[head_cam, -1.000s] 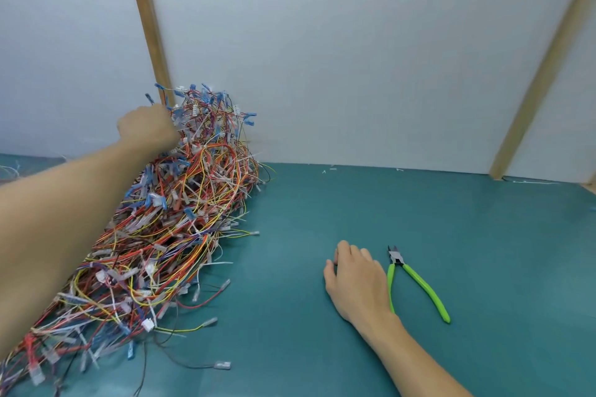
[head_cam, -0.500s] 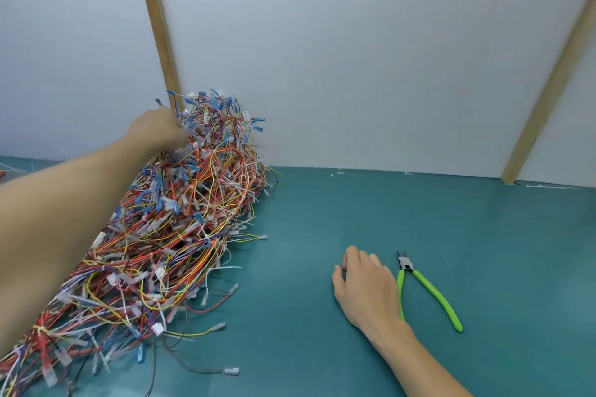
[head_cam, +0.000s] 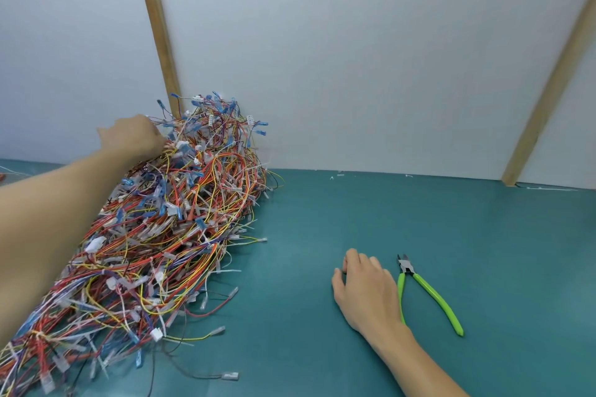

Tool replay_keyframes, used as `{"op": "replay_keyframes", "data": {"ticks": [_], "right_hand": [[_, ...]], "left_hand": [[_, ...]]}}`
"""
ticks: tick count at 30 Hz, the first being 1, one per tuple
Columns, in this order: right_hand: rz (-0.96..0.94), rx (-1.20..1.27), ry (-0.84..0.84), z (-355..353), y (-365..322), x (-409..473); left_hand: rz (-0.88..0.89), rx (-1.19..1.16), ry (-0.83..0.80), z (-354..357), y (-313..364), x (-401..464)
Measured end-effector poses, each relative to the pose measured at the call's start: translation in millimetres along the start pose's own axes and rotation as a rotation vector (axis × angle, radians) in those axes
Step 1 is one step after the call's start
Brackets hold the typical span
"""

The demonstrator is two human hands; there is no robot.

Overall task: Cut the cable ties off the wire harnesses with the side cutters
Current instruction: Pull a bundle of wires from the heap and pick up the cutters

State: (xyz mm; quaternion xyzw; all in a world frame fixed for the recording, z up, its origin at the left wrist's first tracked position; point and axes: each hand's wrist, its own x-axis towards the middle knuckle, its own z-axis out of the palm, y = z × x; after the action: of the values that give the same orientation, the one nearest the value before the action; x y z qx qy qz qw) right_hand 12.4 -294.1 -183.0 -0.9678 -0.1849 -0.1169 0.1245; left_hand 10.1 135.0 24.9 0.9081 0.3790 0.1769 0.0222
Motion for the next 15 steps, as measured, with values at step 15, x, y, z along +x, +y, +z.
{"op": "replay_keyframes", "data": {"ticks": [15], "right_hand": [[-0.006, 0.008, -0.003, 0, 1, -2]], "left_hand": [[0.304, 0.477, -0.126, -1, 72, -39]]}}
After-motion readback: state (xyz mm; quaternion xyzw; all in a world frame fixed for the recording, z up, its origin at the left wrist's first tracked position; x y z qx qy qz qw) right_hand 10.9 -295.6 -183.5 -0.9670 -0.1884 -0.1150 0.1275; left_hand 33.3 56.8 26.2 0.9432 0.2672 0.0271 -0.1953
